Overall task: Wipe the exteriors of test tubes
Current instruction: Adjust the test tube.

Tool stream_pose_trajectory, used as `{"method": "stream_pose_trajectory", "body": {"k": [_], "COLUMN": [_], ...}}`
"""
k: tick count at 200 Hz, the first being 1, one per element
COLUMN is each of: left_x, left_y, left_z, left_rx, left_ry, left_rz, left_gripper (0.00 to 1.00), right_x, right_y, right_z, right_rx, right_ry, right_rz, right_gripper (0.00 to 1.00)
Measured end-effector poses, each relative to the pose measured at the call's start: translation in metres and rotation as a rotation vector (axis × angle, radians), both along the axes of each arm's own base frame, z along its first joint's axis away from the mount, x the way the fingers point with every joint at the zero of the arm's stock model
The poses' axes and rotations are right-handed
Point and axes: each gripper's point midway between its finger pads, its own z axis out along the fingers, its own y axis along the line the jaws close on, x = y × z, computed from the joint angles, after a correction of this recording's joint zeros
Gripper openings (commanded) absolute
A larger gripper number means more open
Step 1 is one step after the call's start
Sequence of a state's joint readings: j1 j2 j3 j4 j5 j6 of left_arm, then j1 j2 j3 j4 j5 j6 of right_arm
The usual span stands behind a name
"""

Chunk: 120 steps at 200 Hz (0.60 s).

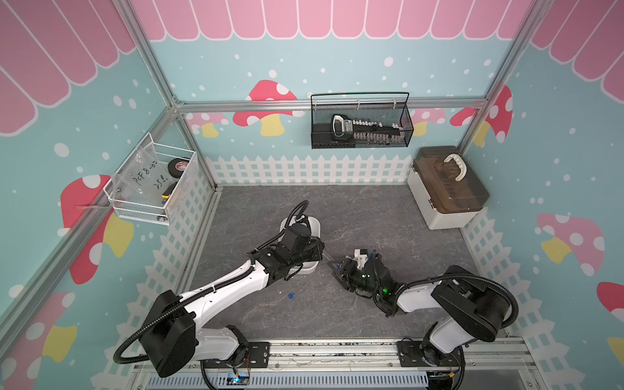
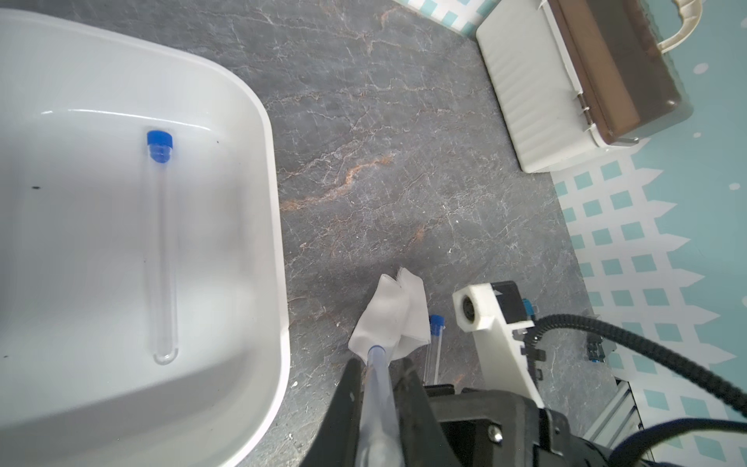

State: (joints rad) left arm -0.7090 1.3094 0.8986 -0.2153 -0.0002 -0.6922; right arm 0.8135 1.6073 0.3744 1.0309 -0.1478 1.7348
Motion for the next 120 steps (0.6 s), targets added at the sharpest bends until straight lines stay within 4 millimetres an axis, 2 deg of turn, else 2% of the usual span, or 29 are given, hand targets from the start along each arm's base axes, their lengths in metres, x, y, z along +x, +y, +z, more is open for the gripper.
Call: {"method": "stream_pose_trajectory", "body": {"k": [56,102,120], "left_x": [0.001,0.002,0.002], "left_y": [0.003,0.003,0.003], "left_z": [0.010,0.012,0.013], "left_rx": [-0.011,-0.016,-0.019], "left_ry": [-0.028,-0.035,-0.037], "left_rz": [0.015,0.016,0.017], "left_gripper": [0.16,0.16,0.17], "right_x": [0.015,0.018,0.021], "right_y": [-0.005,0.002,-0.002], "right_z": [0.036,0.029,0.026], "right_rx": [0.112,0.142,0.146], "right_ry": [-0.069,-0.054,-0.052], "right_rz": [-0.109,-0.121,-0.152], "right_gripper": [0.62,0.61,0.61]}}
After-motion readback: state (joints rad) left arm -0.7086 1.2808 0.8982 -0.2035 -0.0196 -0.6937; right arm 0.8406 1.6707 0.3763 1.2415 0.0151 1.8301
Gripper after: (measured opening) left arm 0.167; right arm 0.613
